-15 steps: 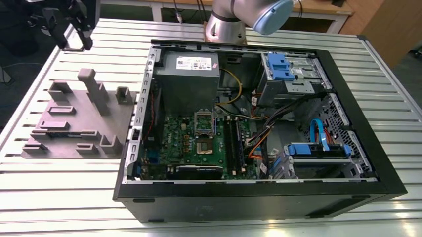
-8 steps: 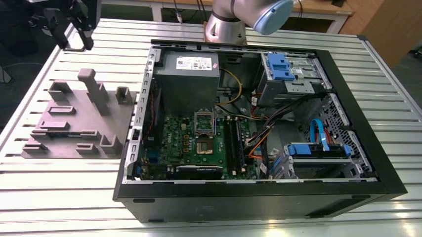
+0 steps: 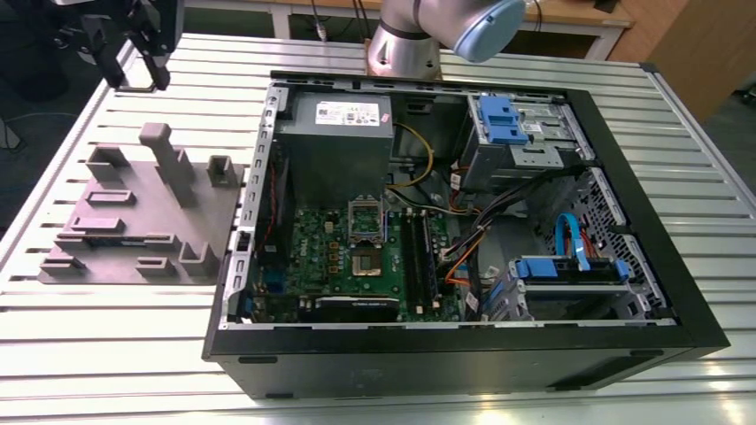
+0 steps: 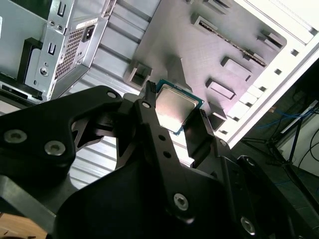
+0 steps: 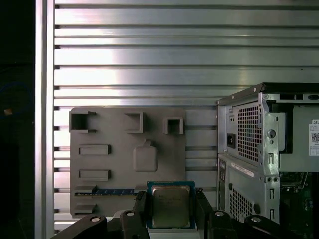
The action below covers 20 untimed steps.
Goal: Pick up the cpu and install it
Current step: 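Pick up the cpu and move it towards the insertion slot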
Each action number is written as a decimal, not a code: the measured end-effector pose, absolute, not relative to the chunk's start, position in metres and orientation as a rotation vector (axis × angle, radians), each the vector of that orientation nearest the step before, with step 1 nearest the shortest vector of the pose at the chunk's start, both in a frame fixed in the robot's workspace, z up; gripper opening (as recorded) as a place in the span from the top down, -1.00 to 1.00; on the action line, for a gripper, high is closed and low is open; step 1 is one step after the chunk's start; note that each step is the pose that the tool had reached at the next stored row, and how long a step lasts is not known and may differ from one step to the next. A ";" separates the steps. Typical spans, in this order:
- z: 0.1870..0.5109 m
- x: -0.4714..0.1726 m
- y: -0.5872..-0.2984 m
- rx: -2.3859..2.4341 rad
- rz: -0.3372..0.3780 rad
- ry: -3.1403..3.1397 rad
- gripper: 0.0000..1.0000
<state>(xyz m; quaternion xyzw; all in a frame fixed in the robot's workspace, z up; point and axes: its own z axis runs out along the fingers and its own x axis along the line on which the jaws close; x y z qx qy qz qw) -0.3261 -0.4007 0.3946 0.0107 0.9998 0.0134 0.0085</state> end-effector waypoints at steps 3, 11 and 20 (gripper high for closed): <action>0.395 -0.325 -0.401 0.033 0.042 3.124 0.06; 0.395 -0.322 -0.401 0.033 0.042 3.124 0.06; 0.395 -0.317 -0.401 0.033 0.042 3.124 0.06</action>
